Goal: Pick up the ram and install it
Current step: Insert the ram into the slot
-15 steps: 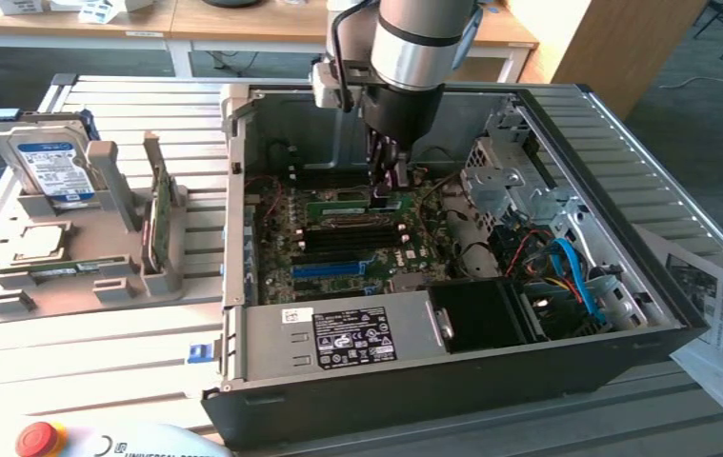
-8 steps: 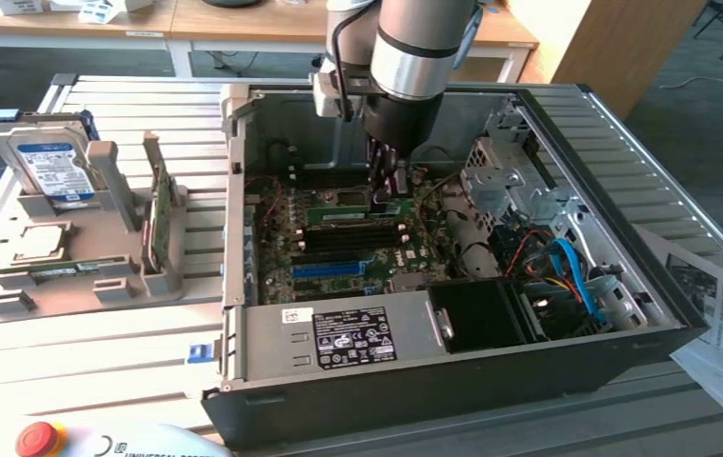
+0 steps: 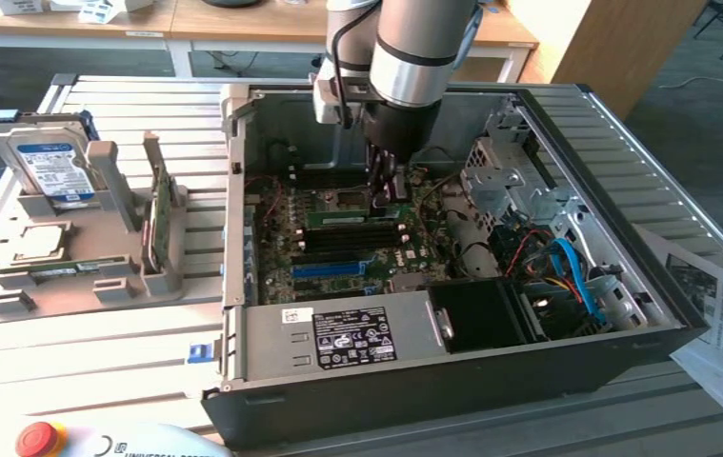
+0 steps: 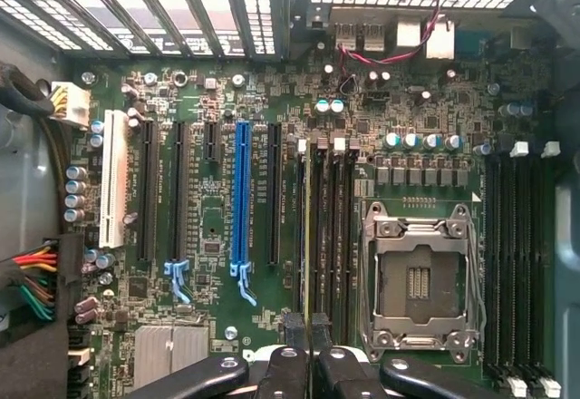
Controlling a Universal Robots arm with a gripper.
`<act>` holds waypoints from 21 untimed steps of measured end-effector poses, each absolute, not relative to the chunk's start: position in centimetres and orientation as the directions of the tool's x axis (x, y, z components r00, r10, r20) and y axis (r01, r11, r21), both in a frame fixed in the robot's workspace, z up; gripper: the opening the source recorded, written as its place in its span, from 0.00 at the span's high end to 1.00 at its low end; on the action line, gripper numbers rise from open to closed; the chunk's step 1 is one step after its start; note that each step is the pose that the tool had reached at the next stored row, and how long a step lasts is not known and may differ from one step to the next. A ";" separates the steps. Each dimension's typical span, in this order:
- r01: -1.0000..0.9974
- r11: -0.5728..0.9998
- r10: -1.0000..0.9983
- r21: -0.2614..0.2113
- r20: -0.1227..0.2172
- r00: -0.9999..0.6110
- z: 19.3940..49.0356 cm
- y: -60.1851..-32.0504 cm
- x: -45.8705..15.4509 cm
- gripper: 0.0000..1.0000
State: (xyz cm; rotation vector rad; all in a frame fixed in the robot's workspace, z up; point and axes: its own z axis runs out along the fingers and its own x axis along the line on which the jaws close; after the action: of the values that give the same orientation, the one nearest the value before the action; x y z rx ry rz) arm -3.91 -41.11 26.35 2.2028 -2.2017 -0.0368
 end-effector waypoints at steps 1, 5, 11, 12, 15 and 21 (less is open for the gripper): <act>-0.999 0.000 -1.000 0.036 0.002 0.001 26.2 -41.1 -3.9 0.88; -0.999 0.000 -1.000 0.036 0.002 0.001 25.7 -41.1 -3.9 0.88; -0.999 0.000 -1.000 0.036 0.002 0.001 24.9 -41.1 -3.9 0.88; -0.999 0.000 -1.000 0.036 0.002 0.001 24.7 -41.1 -3.9 0.88; -0.999 0.000 -1.000 0.036 0.002 0.001 24.3 -41.1 -3.9 0.88; -0.999 0.000 -1.000 0.036 0.002 0.001 24.3 -41.1 -3.9 0.88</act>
State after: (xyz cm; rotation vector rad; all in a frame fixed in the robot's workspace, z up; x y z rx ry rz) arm -3.90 -41.11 24.33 2.2027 -2.2017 -0.0367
